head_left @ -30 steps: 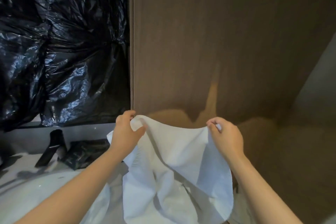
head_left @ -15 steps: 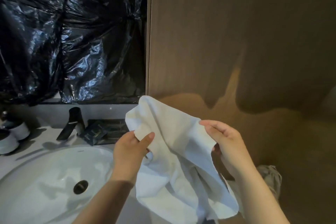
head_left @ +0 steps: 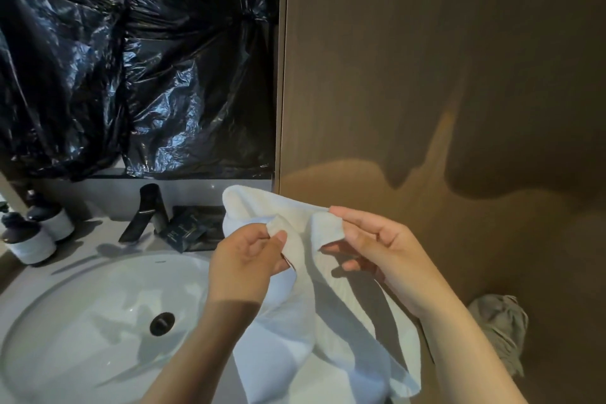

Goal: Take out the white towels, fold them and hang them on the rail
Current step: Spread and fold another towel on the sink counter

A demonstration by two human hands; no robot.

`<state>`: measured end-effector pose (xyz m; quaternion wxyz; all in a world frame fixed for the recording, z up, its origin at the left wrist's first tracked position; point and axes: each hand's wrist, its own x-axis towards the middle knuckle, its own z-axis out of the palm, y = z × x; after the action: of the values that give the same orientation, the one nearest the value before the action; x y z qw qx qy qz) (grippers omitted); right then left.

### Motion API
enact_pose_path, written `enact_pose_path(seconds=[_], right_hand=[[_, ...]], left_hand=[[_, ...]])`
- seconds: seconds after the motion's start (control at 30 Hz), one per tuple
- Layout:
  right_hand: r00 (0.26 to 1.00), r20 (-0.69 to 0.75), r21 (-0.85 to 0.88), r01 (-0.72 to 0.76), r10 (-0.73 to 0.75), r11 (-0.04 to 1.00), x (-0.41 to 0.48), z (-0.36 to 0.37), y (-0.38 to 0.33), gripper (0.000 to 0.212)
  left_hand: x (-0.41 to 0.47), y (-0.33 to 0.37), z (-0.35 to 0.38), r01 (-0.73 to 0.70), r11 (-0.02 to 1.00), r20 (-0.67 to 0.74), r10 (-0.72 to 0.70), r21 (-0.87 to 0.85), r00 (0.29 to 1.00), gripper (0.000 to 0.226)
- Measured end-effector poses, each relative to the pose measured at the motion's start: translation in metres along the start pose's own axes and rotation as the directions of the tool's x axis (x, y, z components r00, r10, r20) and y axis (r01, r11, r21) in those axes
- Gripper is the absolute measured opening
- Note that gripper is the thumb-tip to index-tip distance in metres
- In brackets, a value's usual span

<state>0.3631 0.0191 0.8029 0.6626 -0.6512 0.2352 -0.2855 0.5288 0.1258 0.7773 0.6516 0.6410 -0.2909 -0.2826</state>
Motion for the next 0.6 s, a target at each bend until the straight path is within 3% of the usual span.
enact_pose_path(seconds=[0.2,0.33,0.6], right_hand=[[0.986,-0.162,-0.155,0.003,-0.028,0.988,0.011,0.017,0.014,0.029],[0.986,-0.158,-0.228,0.013,-0.05,0.974,0.015,0.022,0.019,0.002],[0.983,-0.144,-0.378,0.049,-0.111,0.924,0.011,0.024,0.022,0.021]], left_hand=[[-0.007,-0.004,-0.005,0.018,0.997,0.059,-0.014,-0.071,0.998,0.011],[-0.01,-0.011,-0.009,0.008,1.0,0.056,-0.008,-0.016,0.998,0.007],[-0.015,-0.021,-0.01,0.034,0.999,0.148,-0.028,-0.042,0.989,0.007]])
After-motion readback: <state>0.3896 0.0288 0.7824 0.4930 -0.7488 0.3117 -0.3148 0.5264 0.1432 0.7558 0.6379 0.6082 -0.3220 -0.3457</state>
